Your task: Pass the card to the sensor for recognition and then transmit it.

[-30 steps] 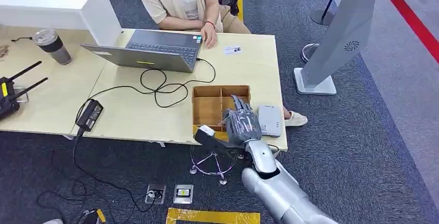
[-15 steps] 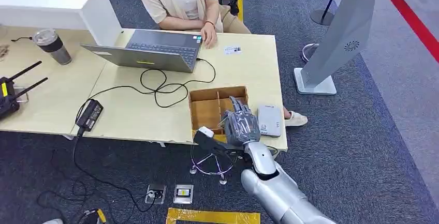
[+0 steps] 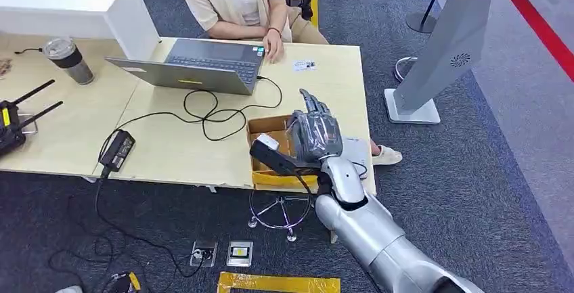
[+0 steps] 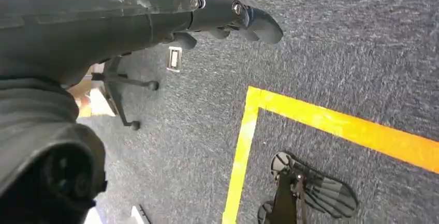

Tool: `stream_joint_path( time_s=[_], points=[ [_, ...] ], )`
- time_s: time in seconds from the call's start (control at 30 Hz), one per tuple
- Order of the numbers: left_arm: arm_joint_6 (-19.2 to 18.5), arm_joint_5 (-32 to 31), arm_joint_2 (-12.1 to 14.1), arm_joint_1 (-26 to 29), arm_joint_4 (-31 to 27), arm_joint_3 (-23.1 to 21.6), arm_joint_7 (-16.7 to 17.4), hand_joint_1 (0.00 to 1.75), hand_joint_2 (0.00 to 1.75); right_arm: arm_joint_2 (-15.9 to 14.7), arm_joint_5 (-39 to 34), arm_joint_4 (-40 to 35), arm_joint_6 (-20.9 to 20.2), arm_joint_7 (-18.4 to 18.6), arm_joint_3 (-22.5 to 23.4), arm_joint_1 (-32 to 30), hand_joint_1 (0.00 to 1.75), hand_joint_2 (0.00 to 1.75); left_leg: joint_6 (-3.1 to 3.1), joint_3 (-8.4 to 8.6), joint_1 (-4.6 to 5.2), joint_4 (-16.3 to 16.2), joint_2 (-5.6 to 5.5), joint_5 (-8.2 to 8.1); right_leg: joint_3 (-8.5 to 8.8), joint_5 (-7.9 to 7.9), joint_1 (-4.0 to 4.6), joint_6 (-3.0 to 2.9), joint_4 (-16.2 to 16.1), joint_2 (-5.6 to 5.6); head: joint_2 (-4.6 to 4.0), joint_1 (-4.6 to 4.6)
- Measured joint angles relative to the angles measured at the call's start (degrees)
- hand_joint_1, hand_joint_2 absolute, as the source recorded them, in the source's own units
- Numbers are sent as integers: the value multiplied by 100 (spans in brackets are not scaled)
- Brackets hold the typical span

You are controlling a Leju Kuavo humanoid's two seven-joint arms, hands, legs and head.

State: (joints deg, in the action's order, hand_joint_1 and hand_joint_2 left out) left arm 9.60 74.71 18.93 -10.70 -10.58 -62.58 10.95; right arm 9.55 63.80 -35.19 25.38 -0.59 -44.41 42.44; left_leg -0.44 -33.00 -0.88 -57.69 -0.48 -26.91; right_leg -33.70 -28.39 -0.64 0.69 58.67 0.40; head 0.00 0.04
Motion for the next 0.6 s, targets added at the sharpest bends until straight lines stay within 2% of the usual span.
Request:
stream_joint_path(
  time_s=[0.6],
  points=[
    [-122, -81, 2, 2, 0, 0, -120, 0, 0, 22, 68, -76, 103, -66, 164, 373, 175, 175, 0, -1, 0, 0, -1, 0, 0, 0, 0, 0, 1, 0, 0, 0]
  ],
)
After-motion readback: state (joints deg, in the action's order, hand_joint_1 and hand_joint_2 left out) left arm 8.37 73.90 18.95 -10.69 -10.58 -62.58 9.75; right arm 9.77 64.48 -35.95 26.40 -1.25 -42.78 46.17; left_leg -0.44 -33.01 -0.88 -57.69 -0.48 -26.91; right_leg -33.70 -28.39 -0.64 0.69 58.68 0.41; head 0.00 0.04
